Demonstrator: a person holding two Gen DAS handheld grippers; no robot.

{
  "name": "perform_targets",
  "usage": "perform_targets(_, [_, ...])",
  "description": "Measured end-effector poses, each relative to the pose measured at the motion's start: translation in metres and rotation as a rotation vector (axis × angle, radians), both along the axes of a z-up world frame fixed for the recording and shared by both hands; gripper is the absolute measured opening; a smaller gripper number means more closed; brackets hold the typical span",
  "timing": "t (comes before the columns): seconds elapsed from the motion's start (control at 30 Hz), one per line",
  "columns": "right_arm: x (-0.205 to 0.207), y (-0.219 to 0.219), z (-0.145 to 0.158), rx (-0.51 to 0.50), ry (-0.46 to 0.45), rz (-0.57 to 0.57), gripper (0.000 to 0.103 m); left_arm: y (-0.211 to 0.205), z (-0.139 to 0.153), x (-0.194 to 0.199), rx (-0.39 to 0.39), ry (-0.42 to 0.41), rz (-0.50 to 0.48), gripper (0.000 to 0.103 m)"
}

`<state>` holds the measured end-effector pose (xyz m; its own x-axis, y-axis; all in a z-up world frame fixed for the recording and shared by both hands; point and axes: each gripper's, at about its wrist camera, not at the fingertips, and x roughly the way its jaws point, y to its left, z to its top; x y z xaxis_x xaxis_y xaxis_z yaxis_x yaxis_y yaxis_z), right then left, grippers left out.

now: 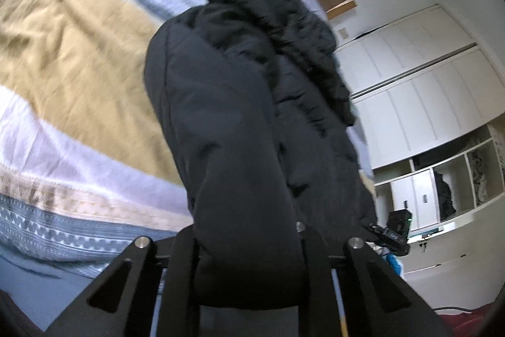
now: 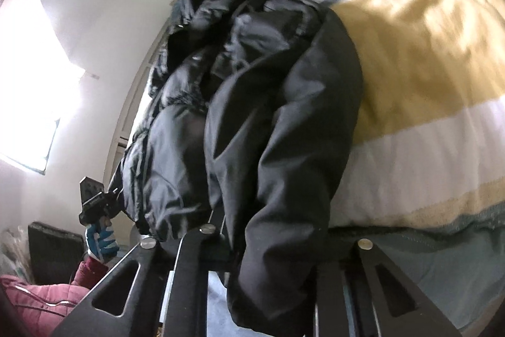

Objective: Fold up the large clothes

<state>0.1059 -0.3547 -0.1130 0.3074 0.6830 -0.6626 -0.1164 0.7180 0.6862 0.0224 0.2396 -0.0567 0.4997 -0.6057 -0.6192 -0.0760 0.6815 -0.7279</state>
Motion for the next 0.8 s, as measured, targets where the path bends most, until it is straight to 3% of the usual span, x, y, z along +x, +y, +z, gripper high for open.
perform_targets(0.2, [0.012,0.001,0.031,0.06,-0.099,0.001,0.015,-0.002,0.037,0.012,-0.063,-0.082,0.008,0.014])
perform_targets(0.47, [0.046,-0.013,0.079,0.214,-0.24,-0.054,0.015,0.012,0.1,0.043,-0.172,-0.227,0.027,0.014])
perform_targets(0.8, [0.129,-0.045,0.118,0.432,-0.326,-0.196,0.014,0.036,0.149,0.134,-0.316,-0.355,0.096,0.014])
